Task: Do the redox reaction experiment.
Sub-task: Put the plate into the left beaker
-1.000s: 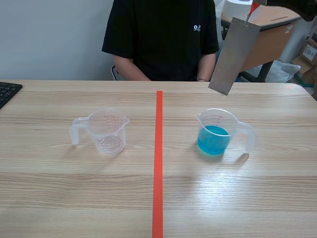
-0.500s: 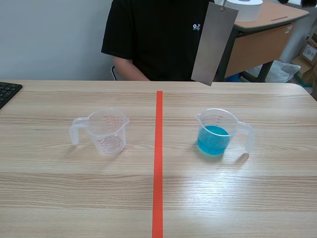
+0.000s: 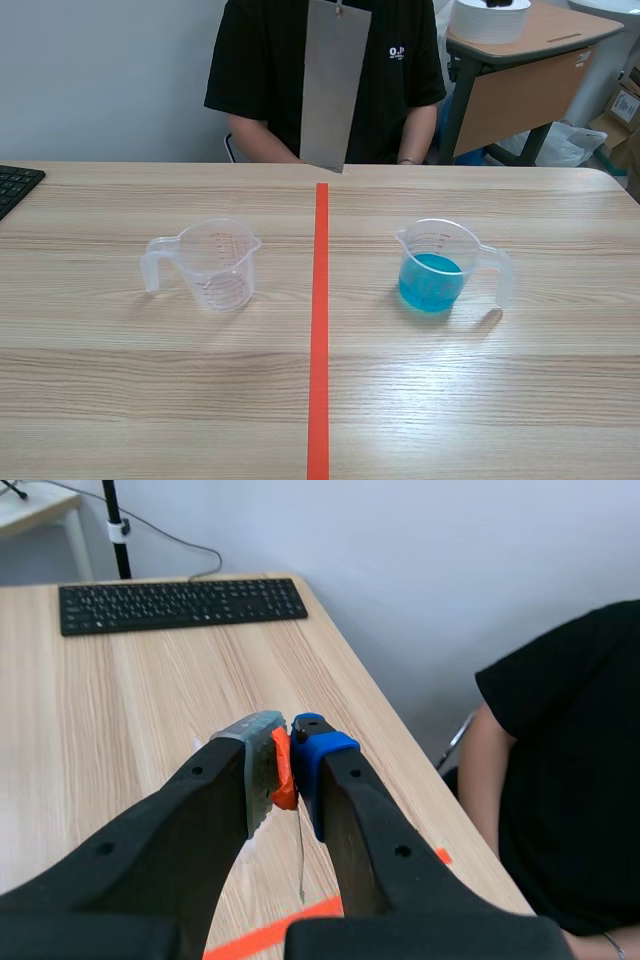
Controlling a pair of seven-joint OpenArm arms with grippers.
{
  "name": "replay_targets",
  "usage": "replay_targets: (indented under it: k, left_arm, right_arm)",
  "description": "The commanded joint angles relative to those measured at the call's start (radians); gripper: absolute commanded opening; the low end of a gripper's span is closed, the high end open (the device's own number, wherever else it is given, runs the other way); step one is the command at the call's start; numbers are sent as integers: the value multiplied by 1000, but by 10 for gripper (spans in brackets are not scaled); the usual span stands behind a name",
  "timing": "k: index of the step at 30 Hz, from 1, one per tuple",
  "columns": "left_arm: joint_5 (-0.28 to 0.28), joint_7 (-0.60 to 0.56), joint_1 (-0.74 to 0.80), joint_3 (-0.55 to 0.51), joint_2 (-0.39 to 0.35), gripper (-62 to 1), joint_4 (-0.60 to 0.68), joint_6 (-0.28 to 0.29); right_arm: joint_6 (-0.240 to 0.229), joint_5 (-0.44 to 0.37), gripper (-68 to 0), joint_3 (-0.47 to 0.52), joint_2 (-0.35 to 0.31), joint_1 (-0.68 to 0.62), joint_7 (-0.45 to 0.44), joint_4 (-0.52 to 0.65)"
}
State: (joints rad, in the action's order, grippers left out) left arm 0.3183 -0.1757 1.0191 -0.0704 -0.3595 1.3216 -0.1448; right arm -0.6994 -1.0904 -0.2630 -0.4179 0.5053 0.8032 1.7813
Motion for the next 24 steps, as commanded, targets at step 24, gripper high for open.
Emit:
replay_targets:
  k: [24]
  left_arm:
    - [3,-7,3,1,16,-562,7,9]
  right_arm:
    - [3,217,-660,-204,344,140,2,-165]
